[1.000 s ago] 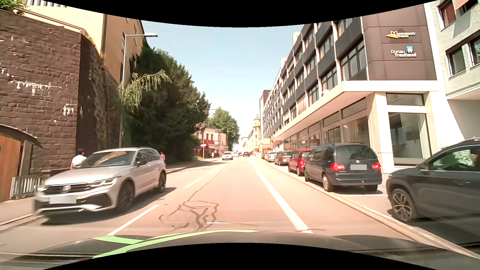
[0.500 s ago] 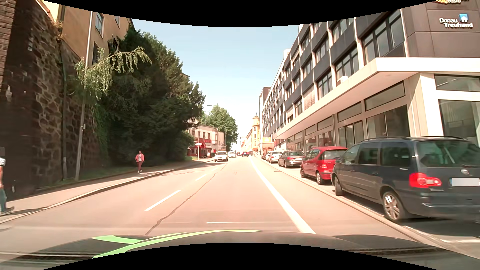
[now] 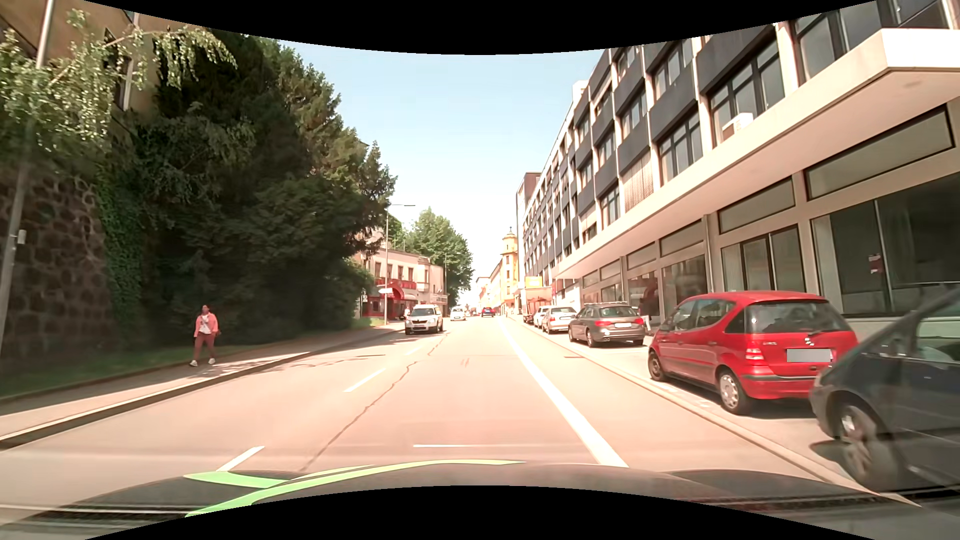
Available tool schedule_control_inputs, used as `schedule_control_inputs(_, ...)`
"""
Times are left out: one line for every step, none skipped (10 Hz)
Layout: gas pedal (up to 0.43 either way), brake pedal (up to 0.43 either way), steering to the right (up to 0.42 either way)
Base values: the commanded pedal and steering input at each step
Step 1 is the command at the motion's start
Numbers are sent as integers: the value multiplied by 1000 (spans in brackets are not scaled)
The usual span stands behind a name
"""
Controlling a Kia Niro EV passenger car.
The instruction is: Follow the waypoints while adhering to traffic rules and regulations
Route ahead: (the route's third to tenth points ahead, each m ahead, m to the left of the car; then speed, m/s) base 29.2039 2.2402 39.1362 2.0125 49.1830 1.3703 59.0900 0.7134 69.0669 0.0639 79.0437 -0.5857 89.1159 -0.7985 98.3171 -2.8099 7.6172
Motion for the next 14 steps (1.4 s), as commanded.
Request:
schedule_control_inputs(177,0,7)
schedule_control_inputs(177,0,6)
schedule_control_inputs(209,0,6)
schedule_control_inputs(228,0,4)
schedule_control_inputs(228,0,1)
schedule_control_inputs(228,0,1)
schedule_control_inputs(228,0,1)
schedule_control_inputs(228,0,2)
schedule_control_inputs(240,0,2)
schedule_control_inputs(240,0,2)
schedule_control_inputs(240,0,2)
schedule_control_inputs(240,0,2)
schedule_control_inputs(240,0,2)
schedule_control_inputs(240,0,2)
